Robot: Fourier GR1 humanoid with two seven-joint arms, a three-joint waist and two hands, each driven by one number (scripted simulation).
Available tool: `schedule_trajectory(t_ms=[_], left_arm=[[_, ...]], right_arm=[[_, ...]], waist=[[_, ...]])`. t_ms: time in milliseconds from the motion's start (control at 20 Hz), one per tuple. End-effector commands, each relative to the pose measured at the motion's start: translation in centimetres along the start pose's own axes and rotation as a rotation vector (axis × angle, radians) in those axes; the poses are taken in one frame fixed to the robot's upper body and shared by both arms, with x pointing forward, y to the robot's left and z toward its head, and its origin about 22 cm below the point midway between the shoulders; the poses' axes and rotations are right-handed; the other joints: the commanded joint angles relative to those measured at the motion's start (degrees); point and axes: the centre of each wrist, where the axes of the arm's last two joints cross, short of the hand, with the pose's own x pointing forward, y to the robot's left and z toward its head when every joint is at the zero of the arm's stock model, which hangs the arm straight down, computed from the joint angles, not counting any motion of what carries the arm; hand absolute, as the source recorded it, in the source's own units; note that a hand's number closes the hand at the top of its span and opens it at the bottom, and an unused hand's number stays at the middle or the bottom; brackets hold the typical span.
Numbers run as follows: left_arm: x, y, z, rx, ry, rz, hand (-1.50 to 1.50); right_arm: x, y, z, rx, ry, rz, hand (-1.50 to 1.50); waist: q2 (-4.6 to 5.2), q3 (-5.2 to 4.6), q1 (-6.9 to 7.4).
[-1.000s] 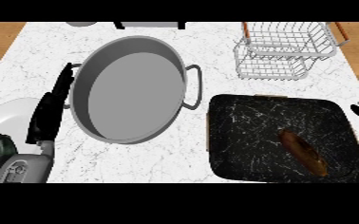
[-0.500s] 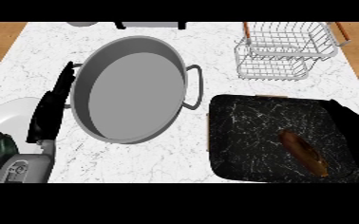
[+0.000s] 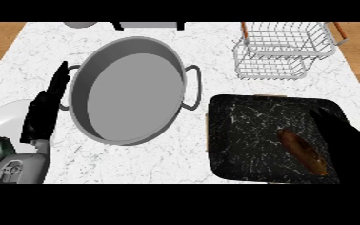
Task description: Pick the sweet potato from the tray and place it in the tiered basket
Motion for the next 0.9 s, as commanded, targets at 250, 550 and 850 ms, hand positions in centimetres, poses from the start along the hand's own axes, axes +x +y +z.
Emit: schedule_trajectory(t_ms=[250, 550, 850], left_arm=[[-1.4, 1.1, 1.0, 0.003, 0.001, 0.001, 0.00], [-0.8, -1.1, -0.1, 0.012, 0.006, -0.008, 0.00], [-1.0, 1.4, -0.8, 0.006, 0.009, -0.012, 0.00]], right_arm=[[1.5, 0.8, 1.4, -0.081, 0.028, 0.085, -1.50], [0.9, 1.7, 0.8, -0.093, -0.001, 0.120, -1.50], [0.3, 4.8, -0.9, -0.070, 0.041, 0.124, -1.50]], waist=[[-0.02, -0.01, 0.04], [0.00, 0.00, -0.23], [0.04, 0.01, -0.21]])
